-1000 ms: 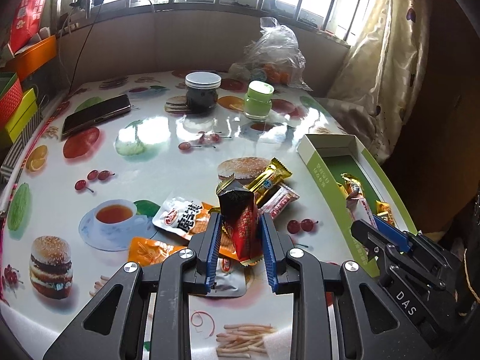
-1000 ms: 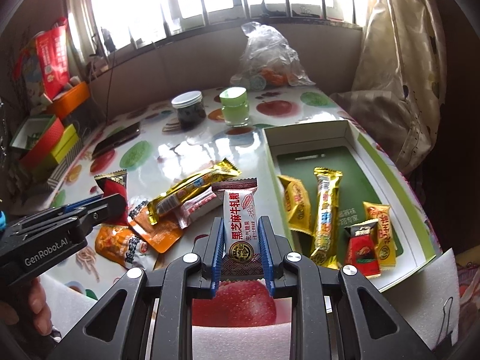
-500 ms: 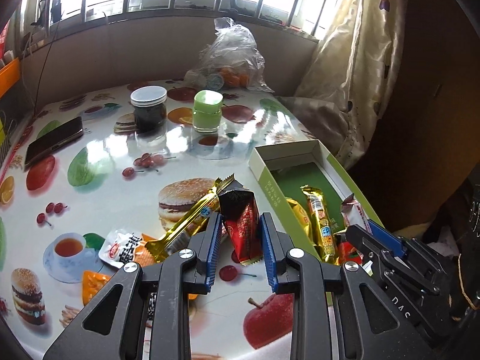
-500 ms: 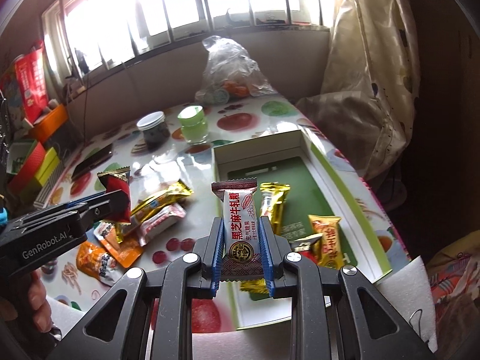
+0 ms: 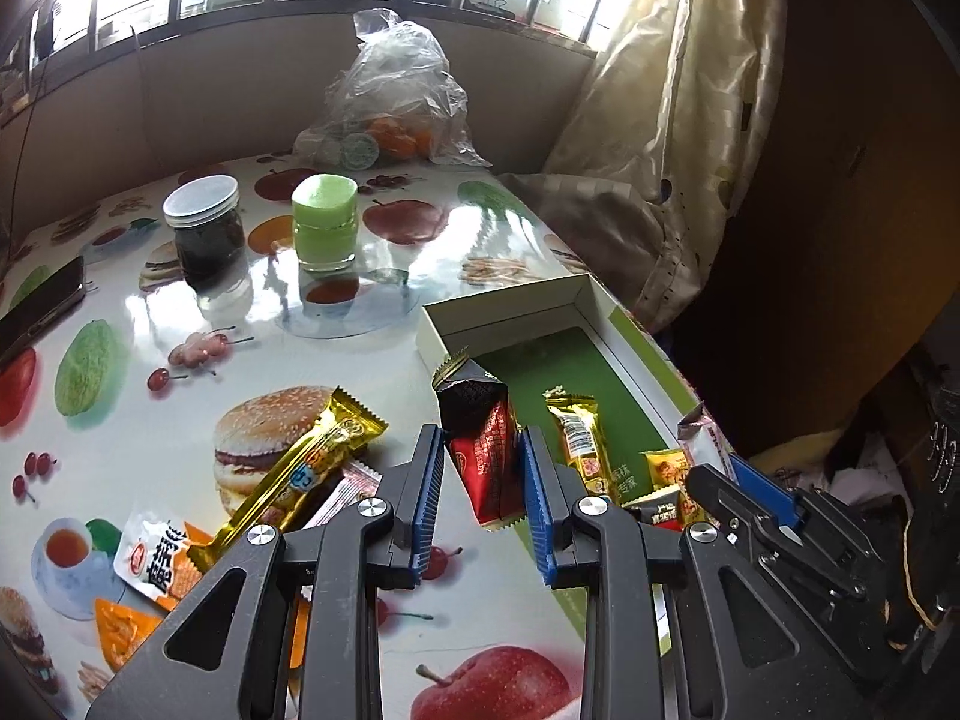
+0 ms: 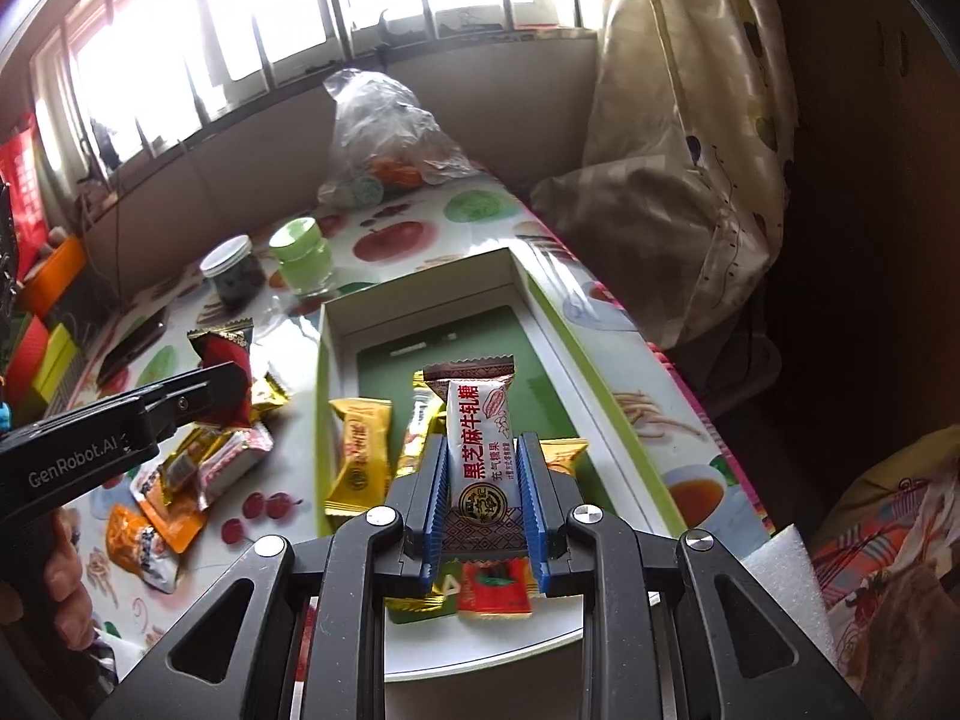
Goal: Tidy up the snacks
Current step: 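Carry red packet with left tool while right carries white candy bar over box, then open left tool dropping red packet while right releases white candy bar into box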
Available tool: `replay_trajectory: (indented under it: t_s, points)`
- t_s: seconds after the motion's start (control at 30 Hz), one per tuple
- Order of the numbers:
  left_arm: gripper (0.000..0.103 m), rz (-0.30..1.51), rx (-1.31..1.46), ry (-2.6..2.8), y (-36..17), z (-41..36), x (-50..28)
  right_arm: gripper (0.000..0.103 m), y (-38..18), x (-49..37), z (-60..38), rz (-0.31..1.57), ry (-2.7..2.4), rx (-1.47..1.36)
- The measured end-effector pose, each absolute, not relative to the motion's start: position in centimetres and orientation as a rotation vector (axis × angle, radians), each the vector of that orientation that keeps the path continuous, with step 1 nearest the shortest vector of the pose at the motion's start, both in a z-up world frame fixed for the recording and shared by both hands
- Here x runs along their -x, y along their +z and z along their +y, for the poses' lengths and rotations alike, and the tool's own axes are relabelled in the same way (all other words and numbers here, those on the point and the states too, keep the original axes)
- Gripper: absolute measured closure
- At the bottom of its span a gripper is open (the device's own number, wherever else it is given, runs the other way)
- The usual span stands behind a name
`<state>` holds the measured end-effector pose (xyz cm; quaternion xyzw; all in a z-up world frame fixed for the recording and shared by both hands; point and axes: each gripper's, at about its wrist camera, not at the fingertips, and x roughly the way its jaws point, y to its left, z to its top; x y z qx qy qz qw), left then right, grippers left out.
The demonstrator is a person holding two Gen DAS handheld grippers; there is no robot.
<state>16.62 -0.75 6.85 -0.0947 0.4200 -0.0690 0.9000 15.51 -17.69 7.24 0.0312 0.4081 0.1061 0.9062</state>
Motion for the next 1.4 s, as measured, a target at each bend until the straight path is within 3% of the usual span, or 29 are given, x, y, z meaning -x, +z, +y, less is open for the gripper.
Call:
replay_trajectory:
  t_s: [1.17, 1.4]
  points:
    - [0.075, 0.995, 0.133, -0.189, 3.0, -4.9, -22.0, 0.081, 3.8, -19.8, -18.6, 0.892, 0.203, -0.016]
    - [0.070, 0.994, 0.136, -0.199, 2.9, -5.0, -22.1, 0.075, 3.8, -19.9, -18.2, 0.893, 0.208, 0.004]
